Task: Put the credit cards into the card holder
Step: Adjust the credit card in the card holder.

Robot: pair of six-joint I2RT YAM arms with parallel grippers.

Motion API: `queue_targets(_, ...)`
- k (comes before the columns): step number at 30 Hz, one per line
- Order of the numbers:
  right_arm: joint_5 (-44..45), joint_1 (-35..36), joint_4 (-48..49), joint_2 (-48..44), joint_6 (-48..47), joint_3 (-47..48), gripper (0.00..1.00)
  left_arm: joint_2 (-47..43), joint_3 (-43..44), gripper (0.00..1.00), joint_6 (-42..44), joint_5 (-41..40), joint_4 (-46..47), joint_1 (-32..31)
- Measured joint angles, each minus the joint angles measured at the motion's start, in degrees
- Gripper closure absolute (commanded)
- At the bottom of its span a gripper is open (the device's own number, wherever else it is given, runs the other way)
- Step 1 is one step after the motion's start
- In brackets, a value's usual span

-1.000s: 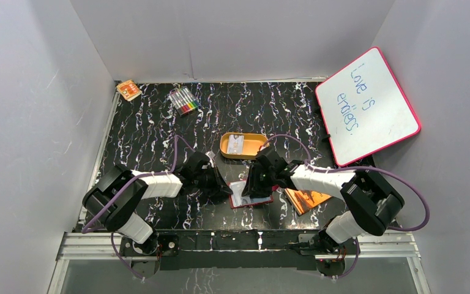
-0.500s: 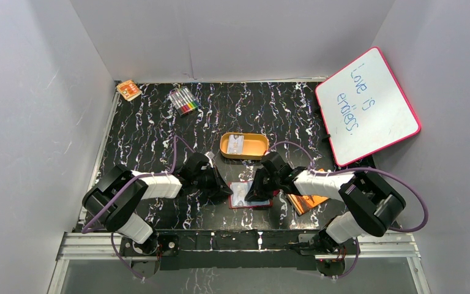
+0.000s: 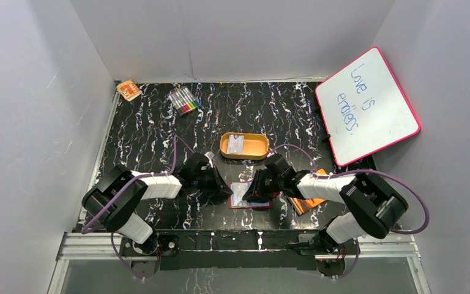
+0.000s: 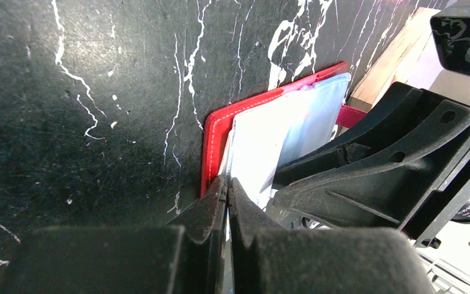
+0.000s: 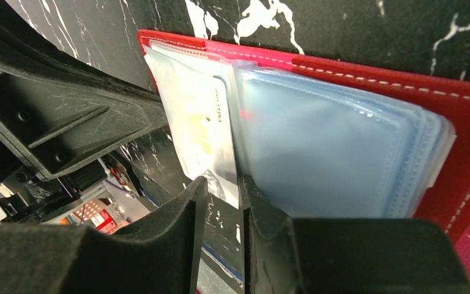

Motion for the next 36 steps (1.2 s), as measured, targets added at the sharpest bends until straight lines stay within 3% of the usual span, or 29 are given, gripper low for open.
queue_targets(3,-0.52,-0.07,1.05,0.13,0.24,-0.33,0.68,-0.07,0.0,1.0,-0.07,-0.17,-0.13,-0.04)
queue_targets(10,-1.99,-0.81,6.05,0.44,2.16,-3.34,0.89,-0.04,0.0,1.0,-0.2,-0.22,-0.24,-0.04)
queue_targets(18,-2.38,-1.11,10.88,-0.44,4.39,-6.58,1.0,-0.04,-0.02,1.0,-0.24,-0.22,-0.24,-0.04)
queue_targets(36,-1.14,-2.62,13.35,-6.97,6.08,-10.12,1.0,-0.07,-0.44,1.0,-1.07,-0.31,0.31,-0.04)
